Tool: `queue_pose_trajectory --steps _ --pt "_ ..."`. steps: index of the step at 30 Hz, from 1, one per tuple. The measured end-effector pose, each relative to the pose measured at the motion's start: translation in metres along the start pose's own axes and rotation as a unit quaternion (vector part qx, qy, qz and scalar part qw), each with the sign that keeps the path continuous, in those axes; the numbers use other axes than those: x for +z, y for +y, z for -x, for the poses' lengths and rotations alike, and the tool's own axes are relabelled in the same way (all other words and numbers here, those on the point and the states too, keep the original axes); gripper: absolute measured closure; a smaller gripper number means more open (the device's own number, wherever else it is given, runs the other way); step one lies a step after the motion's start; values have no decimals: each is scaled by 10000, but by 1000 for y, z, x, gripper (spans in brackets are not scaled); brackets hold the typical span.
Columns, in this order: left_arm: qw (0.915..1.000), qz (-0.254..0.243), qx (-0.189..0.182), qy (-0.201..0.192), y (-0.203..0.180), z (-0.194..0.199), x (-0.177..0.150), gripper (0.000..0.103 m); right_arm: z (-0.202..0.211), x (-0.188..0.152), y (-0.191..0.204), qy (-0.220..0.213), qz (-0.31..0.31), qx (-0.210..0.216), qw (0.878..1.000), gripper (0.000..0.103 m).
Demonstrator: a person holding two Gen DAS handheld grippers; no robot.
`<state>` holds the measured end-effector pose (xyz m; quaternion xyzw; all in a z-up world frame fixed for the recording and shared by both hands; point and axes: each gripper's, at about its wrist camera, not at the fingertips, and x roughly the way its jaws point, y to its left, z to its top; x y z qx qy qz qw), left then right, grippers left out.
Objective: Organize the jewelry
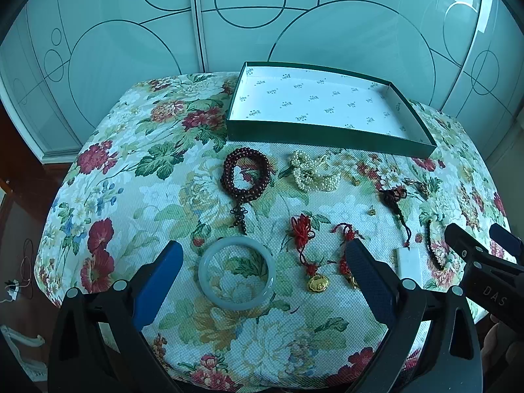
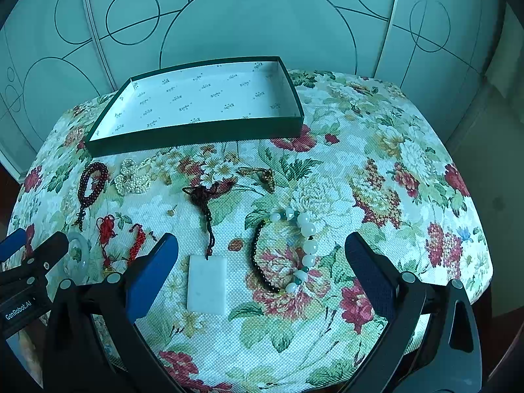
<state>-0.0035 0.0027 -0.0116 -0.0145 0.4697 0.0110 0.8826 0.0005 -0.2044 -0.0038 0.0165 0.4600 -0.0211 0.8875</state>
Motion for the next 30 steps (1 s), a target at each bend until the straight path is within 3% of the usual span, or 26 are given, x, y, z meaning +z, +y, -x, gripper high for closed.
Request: queue_pose_trajectory --steps 16,30 --pt "9985 379 -25 382 31 -31 1 4 -23 -5 -34 195 -389 -127 9990 2" --pt "9979 264 28 590 25 -50 -24 4 -42 -11 -50 407 -600 4 9974 2"
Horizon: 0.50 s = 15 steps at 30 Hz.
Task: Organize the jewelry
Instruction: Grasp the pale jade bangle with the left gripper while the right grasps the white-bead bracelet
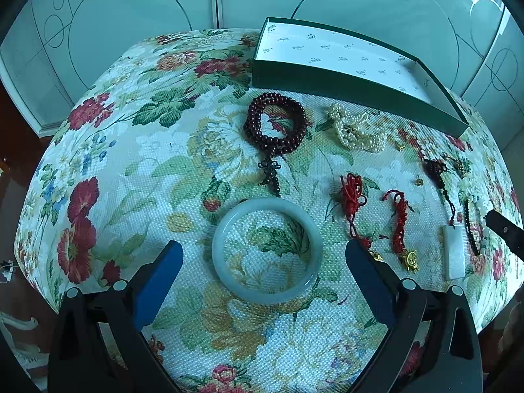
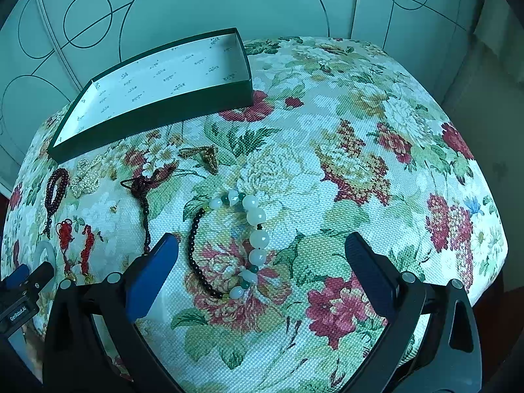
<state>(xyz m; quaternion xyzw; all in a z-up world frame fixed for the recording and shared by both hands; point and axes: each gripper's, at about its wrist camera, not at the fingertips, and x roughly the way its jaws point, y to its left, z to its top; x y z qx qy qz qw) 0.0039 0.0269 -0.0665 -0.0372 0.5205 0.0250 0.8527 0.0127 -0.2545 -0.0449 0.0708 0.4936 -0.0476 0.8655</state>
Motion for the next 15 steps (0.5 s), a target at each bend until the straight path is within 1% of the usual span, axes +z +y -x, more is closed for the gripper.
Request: queue_pose_trajectory --steps 2,3,7,12,15 --pt "10000 59 -8 68 3 -5 -2 5 0 0 1 3 6 13 10000 2" --pt "10000 42 12 6 3 -4 -3 5 0 -1 1 -2 13 19 10000 2" --pt "10000 66 39 -17 5 -4 -4 5 -1 0 2 -6 23 28 10000 2" --pt "9997 -92 199 -50 1 -4 -9 5 0 1 2 -20 31 23 10000 2" --pt "9998 -75 183 -62 2 -2 -9 6 2 1 2 -34 36 14 10000 2"
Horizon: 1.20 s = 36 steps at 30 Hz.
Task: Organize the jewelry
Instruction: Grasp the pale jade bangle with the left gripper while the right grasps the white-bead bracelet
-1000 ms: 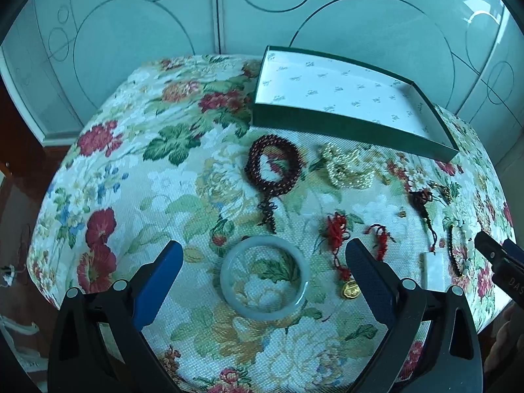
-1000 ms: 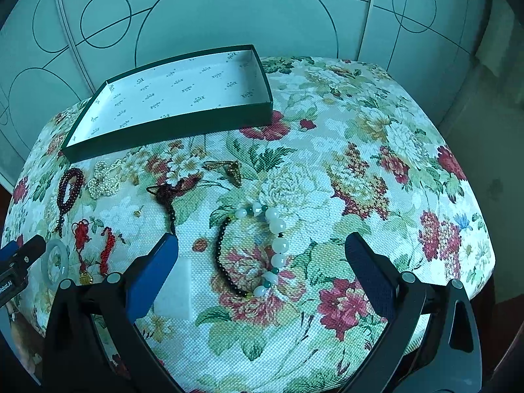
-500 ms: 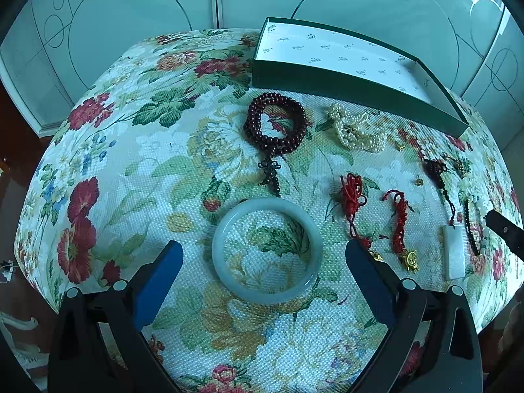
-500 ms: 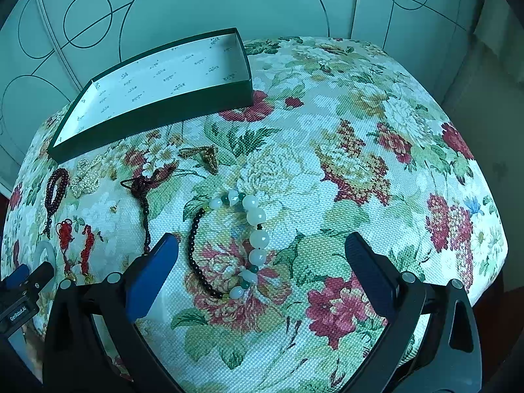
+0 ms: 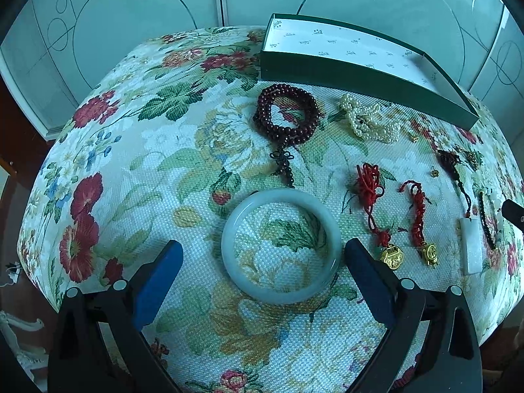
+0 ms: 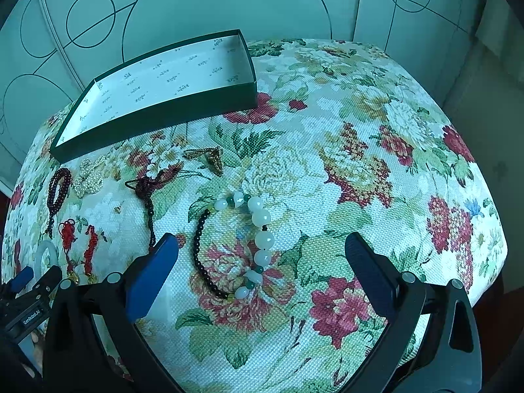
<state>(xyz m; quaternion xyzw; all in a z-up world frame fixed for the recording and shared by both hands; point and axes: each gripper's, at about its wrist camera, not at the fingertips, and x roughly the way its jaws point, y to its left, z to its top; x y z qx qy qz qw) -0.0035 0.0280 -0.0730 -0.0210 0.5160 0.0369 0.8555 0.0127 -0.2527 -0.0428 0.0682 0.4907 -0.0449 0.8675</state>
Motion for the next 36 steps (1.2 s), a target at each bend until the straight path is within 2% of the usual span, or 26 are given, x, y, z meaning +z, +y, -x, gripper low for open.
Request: queue_pose_trajectory --steps 1,2,3,4,16,25,27,31,33,36 --pt "10000 9 8 -25 1 1 1 10 0 0 0 -5 -4 2 10000 2" --pt "10000 -5 20 -73 1 2 1 24 1 0 -1 -4 -10 4 10000 2" --pt "9999 -47 27 -164 0 6 1 31 1 0 -1 -3 -16 2 10000 2" --pt "9999 -40 33 -156 0 7 1 33 1 1 -1 1 -22 4 10000 2" --pt "9997 -76 -23 -236 2 1 16 33 0 1 -11 -16 -104 -71 9999 2" --pt "9991 4 197 -377 18 -4 34 33 -1 -7 -22 -13 -153 -183 9997 3" --pt "9991 34 206 -367 21 -6 36 33 -4 -5 -23 12 -187 -163 9997 18" --pt "9991 60 221 -363 24 -8 37 33 -12 -1 -19 107 -122 -153 9998 29" --pt "9991 59 227 -367 24 -9 38 33 -15 0 -14 119 -66 -158 9998 41" --pt "9992 32 213 -349 24 -11 39 33 -20 0 -8 183 49 -137 9997 51"
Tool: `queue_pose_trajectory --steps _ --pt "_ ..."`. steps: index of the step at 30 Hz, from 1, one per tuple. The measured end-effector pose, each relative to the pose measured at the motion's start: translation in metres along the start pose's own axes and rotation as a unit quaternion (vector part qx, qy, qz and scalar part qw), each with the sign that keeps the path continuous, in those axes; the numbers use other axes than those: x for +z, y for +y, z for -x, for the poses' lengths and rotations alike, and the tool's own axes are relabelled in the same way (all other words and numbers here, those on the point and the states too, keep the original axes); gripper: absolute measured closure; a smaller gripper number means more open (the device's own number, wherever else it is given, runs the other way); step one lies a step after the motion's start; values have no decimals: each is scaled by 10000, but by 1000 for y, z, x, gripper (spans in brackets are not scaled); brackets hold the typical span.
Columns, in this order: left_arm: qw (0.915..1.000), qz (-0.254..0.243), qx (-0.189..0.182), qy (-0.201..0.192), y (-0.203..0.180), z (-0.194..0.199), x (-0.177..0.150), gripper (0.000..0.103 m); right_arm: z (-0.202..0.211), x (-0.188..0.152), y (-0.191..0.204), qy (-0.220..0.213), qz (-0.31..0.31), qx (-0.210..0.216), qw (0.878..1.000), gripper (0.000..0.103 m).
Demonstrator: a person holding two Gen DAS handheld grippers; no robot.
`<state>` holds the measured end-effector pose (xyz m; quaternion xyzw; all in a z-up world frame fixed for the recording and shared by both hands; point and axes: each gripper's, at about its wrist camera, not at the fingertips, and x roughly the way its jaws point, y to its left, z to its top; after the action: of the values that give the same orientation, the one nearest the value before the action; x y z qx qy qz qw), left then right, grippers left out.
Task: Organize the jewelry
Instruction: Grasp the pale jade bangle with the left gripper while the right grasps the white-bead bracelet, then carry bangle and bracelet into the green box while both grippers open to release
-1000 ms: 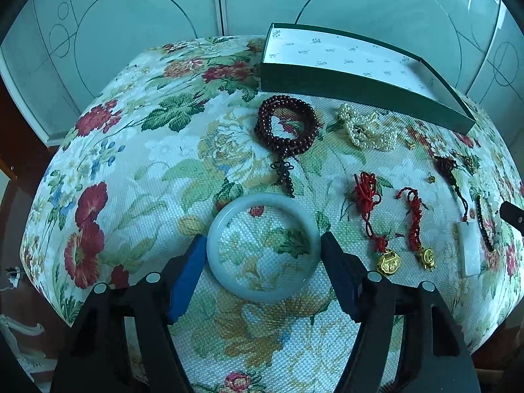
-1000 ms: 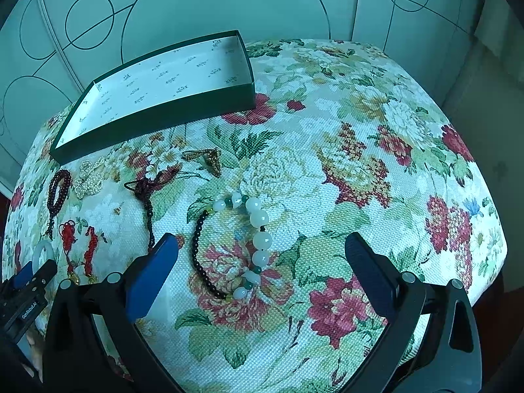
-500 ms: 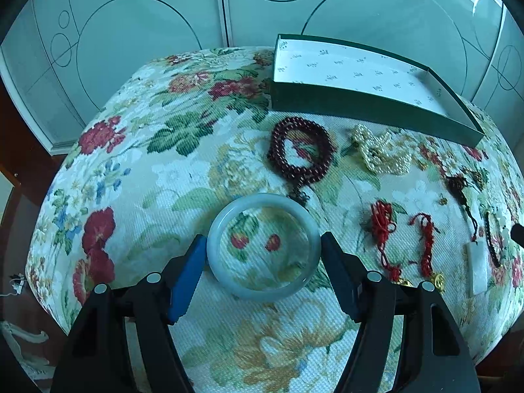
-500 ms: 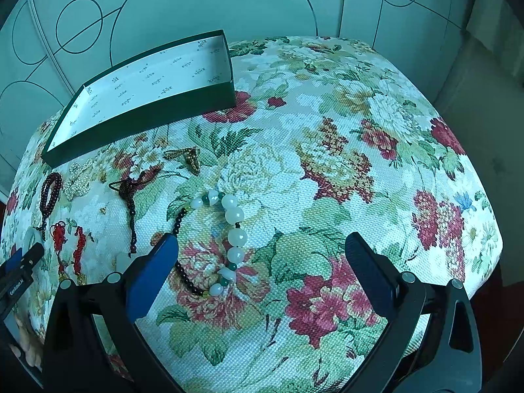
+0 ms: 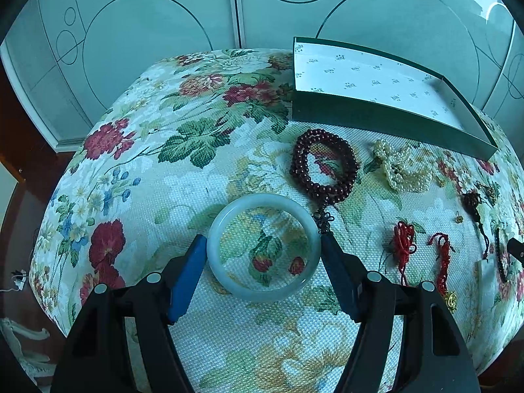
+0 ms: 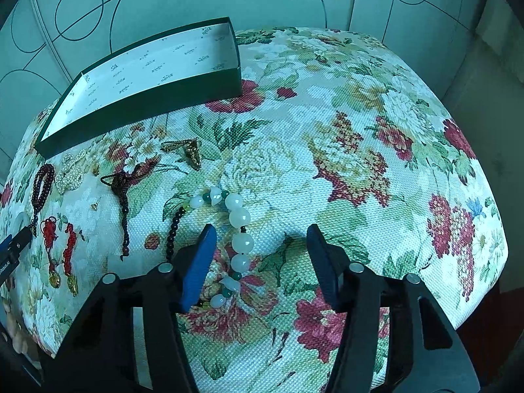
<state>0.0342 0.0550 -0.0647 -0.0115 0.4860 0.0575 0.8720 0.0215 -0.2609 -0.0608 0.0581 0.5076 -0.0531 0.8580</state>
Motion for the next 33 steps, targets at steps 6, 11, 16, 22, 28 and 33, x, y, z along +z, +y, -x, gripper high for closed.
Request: queue_pose_trajectory --steps 6,11,16,22,28,33 --pt "10000 2 7 23 -2 0 -2 33 0 -2 3 -74 98 -119 9999 62" --pt "10000 8 12 41 -2 -1 -4 33 2 -3 7 -122 199 -98 9997 77" --pt "10000 -11 5 46 -4 0 -5 33 4 -6 13 -196 350 -95 9992 89" --pt "10000 -36 2 -5 -6 6 -5 33 4 -6 8 -231 198 33 9995 90" --pt "10000 -44 -8 -84 -6 14 -3 33 17 -4 7 -402 126 114 9990 90" --pt "9998 -79 -38 -175 -8 22 2 33 33 2 10 -608 112 221 9978 90"
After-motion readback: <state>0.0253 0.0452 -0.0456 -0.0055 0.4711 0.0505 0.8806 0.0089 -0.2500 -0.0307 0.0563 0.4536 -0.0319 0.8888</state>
